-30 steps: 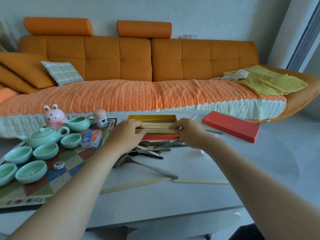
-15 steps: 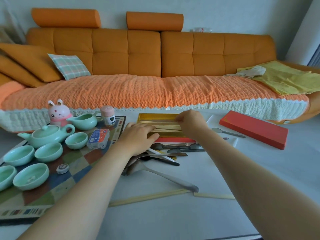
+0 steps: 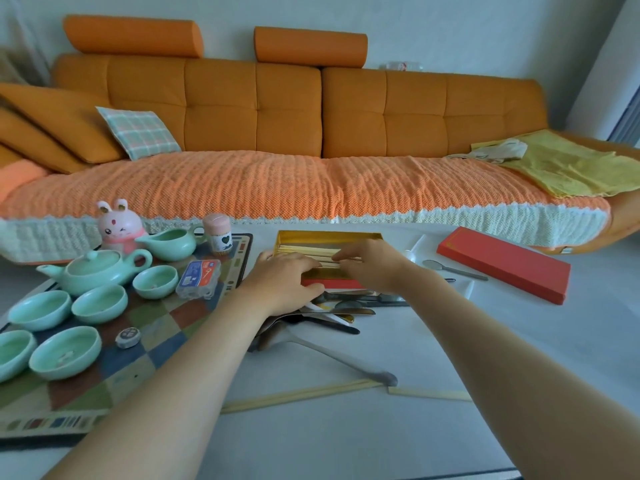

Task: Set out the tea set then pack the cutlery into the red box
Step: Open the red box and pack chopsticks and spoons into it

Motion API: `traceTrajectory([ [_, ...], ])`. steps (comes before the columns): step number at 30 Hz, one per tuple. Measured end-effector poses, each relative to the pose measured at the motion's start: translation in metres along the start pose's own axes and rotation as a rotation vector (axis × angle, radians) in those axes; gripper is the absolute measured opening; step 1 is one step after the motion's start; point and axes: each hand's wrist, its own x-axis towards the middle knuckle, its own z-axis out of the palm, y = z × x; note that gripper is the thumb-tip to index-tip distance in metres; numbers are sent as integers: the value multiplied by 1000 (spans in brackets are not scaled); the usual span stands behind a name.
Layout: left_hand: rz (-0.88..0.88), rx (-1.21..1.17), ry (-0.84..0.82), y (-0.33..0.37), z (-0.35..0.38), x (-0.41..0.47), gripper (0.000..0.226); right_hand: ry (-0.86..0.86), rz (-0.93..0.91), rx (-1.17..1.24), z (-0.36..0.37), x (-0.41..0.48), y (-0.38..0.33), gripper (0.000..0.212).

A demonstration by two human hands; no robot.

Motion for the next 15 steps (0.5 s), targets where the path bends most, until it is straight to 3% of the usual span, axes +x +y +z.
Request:
traceTrajectory([
  [5,-7,61,-46,8,-4,-14,58,101,-141,-12,-12,-32,-6,34],
  [8,2,132,38,15,-6,-21,62,90,-192,2,-23,-53,-13,22],
  [12,150,22,231,40,-13,-32,43,-110,-167,-16,-33,-81,-13,9],
  [15,227,-116,174,68,-18,-47,21,-266,-121,-27,-37,-101,-7,3],
])
